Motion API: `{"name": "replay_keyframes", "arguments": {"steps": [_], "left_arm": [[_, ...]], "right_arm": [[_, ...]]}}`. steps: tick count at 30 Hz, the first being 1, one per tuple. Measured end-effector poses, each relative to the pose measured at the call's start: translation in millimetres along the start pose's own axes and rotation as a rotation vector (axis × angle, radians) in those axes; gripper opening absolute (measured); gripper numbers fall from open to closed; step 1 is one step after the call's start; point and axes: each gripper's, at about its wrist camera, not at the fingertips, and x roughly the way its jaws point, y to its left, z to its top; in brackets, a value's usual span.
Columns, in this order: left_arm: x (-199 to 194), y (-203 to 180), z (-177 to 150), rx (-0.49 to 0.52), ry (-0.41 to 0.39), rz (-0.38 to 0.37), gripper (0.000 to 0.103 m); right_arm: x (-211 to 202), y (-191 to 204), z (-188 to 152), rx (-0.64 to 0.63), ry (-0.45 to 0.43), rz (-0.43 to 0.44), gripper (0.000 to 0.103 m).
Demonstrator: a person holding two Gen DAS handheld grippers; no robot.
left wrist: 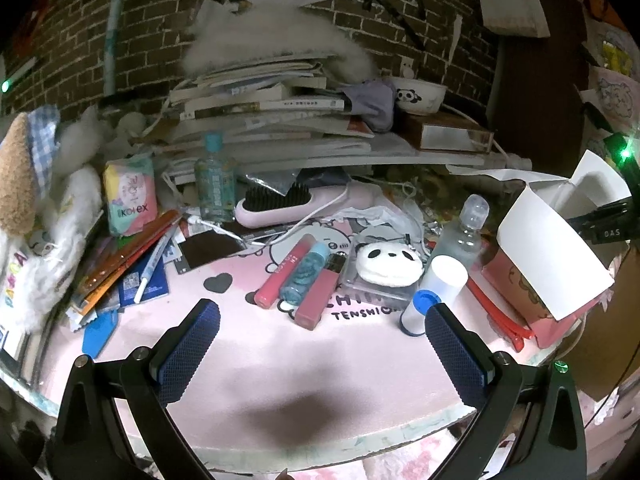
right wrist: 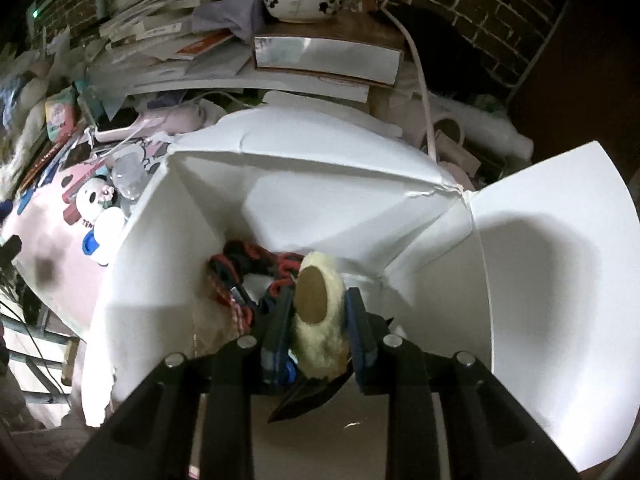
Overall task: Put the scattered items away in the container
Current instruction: 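Carry the plush chick in the right gripper into the white box and release, then grasp the pink 'TO YOU' lip gloss tube with the left gripper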
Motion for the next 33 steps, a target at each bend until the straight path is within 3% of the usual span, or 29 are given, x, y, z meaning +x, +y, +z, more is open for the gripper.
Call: {"name": "replay_keyframes", "arguments": {"steps": [2,3,4,7,9,11,16,20,24,28,33], "left_arm": [[2,1,0,-0.005,0.009,0.0,0.103],[3,2,-1,-0.007,0.01,0.005,0.103],[3,2,-1,-0.005,0.011,0.008,0.103],[7,4,-2,0.004,0.022,0.025,0.103],[11,8,-3,-0.006,0.031,0.016,0.103],[14,11,-4,-0.013,0.036,0.005,0.103],[22,18,-7,-0.003,0.034,0.023,0.103],[29,20,-9,0.021,0.032,0.024,0.103],[38,25,-10,0.039,0.04,0.049,0.103],[47,32,-9,0.025,0.047,0.047,0.102],[56,37,-3,0.051,0.036,0.052,0.102]], "right_arm": [[-6,1,1,0.003,-0.034,-0.009,0.038],[-10,3,1,0.001,-0.058,-0.015,0.054],[-15,5,1,-0.006,-0.083,-0.028,0.064],[-34,15,1,-0.042,-0.178,-0.104,0.065],[-50,24,-1,-0.053,-0.262,-0.128,0.071],[-68,37,-4,-0.053,-0.362,-0.104,0.089],[-91,87,-13,-0.103,-0.515,0.068,0.09],[-85,138,-17,-0.166,-0.558,0.155,0.091],[-72,179,-21,-0.173,-0.57,0.296,0.091],[-49,208,-35,-0.142,-0.573,0.29,0.091],[-25,217,-54,-0.064,-0.564,0.273,0.091]]}}
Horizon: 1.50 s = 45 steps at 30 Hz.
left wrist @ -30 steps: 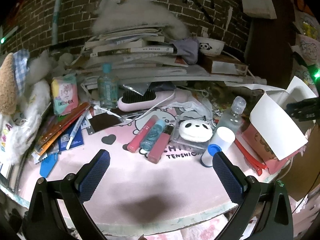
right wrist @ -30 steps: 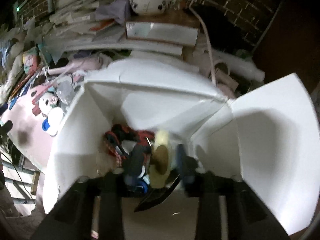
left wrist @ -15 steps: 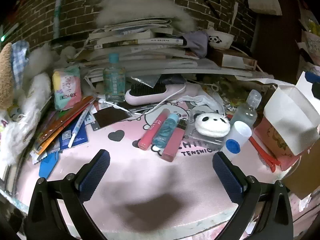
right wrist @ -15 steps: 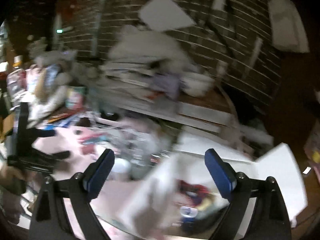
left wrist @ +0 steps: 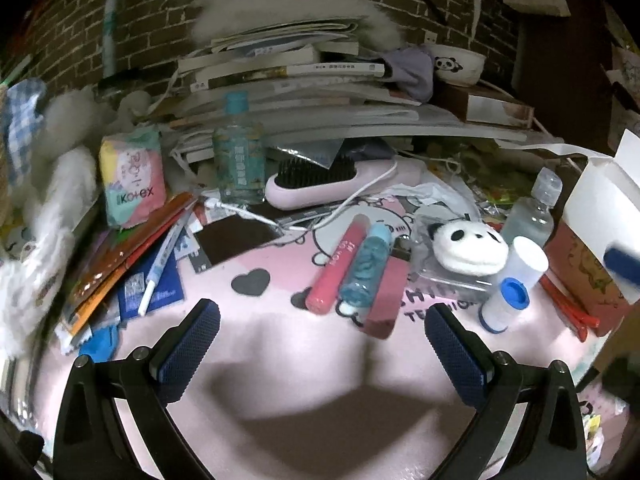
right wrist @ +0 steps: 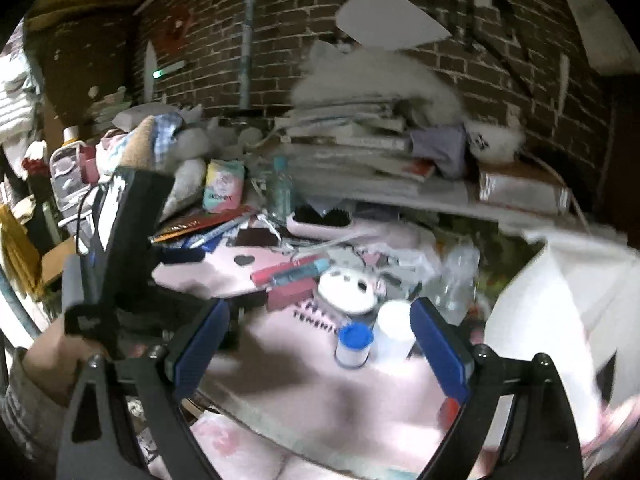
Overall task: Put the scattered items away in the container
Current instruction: 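Grasp the pink 'TO YOU' lip gloss tube with the left gripper, then carry the lip gloss tube in the left gripper into the white box and release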
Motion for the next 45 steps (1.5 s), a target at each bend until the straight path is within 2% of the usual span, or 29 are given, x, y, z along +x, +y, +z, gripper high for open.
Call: {"name": "replay_keyframes", "arguments": {"steps": [7,11,13,14,15,16,18,21,26,27,28,29,31,33,41,45], "left_arm": [[6,6,16,0.067,-0.028,-0.023,0.102],[5,17,23,0.098,-0.038,-0.079,0.1],[10,18,24,0.148,-0.025,-0.094,0.098],[13,18,23,0.173,-0.015,-0.105,0.095],[16,18,23,0.197,-0.002,-0.122,0.084],[19,19,23,0.206,0.01,-0.133,0.065],[30,21,23,0.218,0.06,-0.165,0.047],[38,22,23,0.234,0.093,-0.24,0.046],[42,18,23,0.258,0.138,-0.294,0.045],[44,15,23,0.27,0.151,-0.299,0.042],[46,12,22,0.28,0.164,-0.29,0.033],[48,10,22,0.289,0.173,-0.275,0.031],[49,7,22,0.286,0.17,-0.264,0.018],[48,8,20,0.271,0.166,-0.252,0.012],[13,7,-14,0.206,0.108,-0.162,0.012],[-9,7,-38,0.15,0.034,-0.136,0.012]], "right_arm": [[13,-11,-28,0.062,0.084,0.019,0.091],[11,-14,-32,0.06,0.085,0.014,0.091],[8,-15,-33,0.061,0.076,0.018,0.091],[7,-16,-33,0.063,0.073,0.022,0.091],[6,-17,-33,0.067,0.07,0.025,0.091],[5,-17,-34,0.071,0.068,0.027,0.091],[5,-17,-35,0.077,0.068,0.033,0.091],[6,-15,-38,0.082,0.076,0.044,0.091],[8,-14,-40,0.087,0.086,0.049,0.091],[8,-14,-40,0.09,0.086,0.051,0.091],[8,-15,-40,0.094,0.085,0.055,0.091],[8,-15,-40,0.097,0.085,0.058,0.091],[9,-16,-39,0.104,0.087,0.065,0.091],[10,-16,-39,0.107,0.088,0.072,0.091],[10,-16,-40,0.12,0.092,0.086,0.091],[9,-17,-41,0.13,0.091,0.091,0.091]]}}
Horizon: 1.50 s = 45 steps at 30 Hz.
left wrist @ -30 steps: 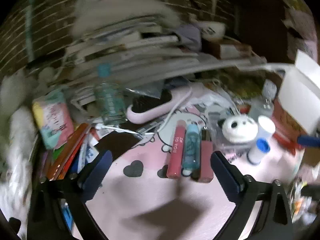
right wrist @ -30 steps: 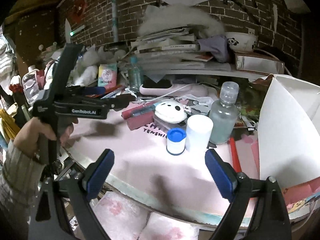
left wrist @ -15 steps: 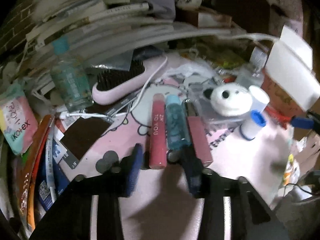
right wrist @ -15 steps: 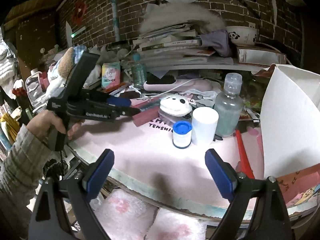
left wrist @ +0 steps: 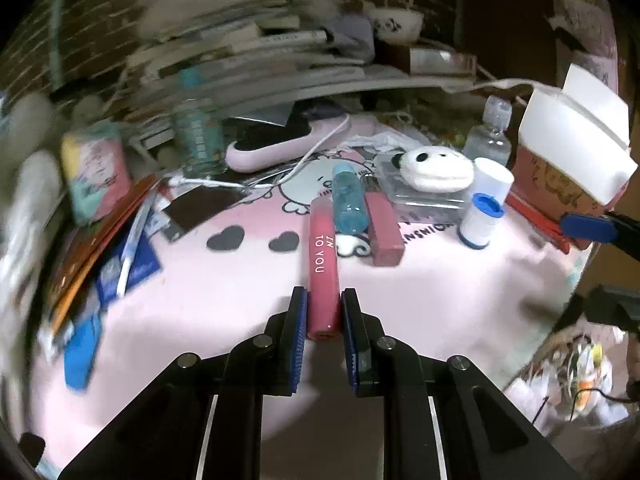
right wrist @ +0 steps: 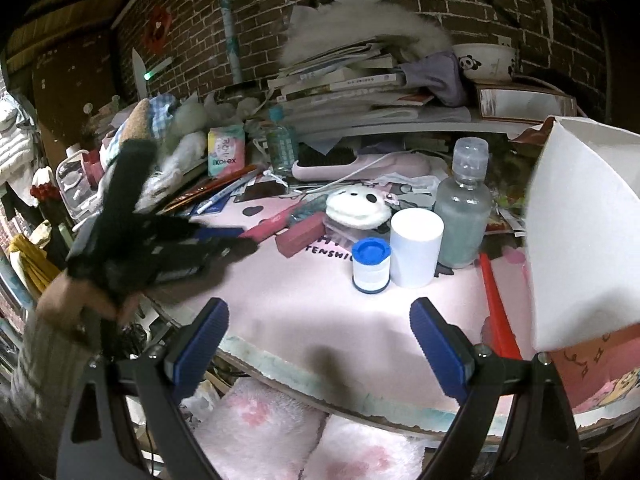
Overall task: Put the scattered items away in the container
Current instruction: 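Carry the lip gloss tube in the left gripper into the white box and release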
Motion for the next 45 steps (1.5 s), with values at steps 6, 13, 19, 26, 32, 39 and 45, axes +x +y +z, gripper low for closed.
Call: {"name": "replay_keyframes", "arguments": {"steps": [6,13,19,26,32,39,45], "left_arm": [[4,-4,-8,-0.047,-0.122,0.009,0.019],[13,-12,-4,-0.02,-0.166,0.07,0.016],[15,-19,-3,-0.008,-0.166,0.127,0.012],[15,-22,-1,-0.021,-0.154,0.155,0.011],[9,-23,2,-0.037,-0.166,0.159,0.011],[-15,-31,23,-0.022,-0.223,0.145,0.011],[-43,-57,59,0.044,-0.294,0.069,0.011]], "right_arm": [[5,0,-3,0.011,0.011,0.016,0.091],[7,-2,-4,0.022,0.017,0.021,0.091],[10,-6,-3,0.037,0.025,0.031,0.091],[11,-7,-3,0.038,0.022,0.019,0.091],[10,-10,-4,0.045,0.018,0.011,0.091],[8,-14,-5,0.053,0.012,0.0,0.091],[9,-20,-6,0.075,0.0,-0.017,0.091]]}}
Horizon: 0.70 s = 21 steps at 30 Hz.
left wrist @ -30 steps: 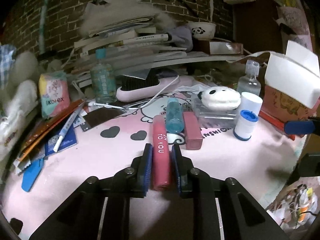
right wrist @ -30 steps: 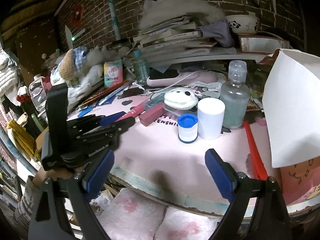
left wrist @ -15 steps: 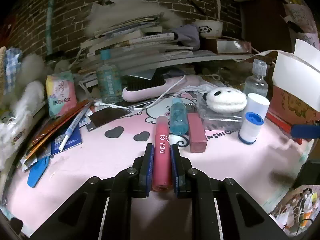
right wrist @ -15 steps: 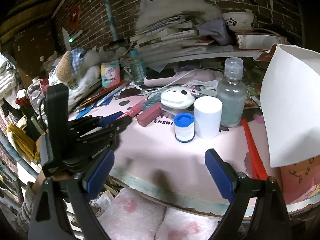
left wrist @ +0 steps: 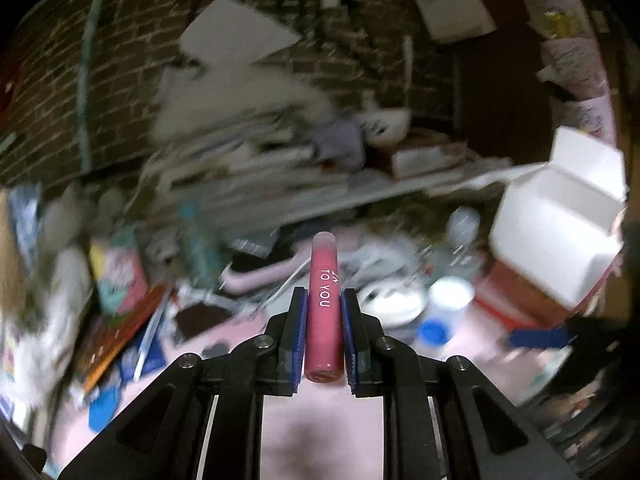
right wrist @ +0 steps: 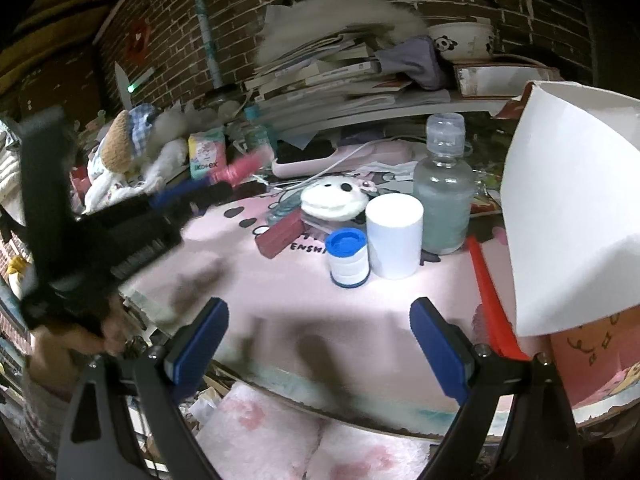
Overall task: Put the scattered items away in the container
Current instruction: 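Carry the lip gloss tube in the left gripper into the white box and release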
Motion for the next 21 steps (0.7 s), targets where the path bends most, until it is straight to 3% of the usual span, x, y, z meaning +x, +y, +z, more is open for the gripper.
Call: {"name": "replay_keyframes", "arguments": {"steps": [3,13,21], "left_arm": [[-4,-16,23,0.026,-0.03,-0.066,0.011],[-1,-92,90,0.161,-0.05,-0.403,0.011],[27,-155,119,0.294,0.091,-0.606,0.011]], "right_arm": [[0,-4,0,0.012,-0.008,-0.012,0.091],[-4,-18,-4,0.057,-0.024,-0.035,0.091],[-6,-26,-6,0.075,-0.027,-0.035,0.091]]}}
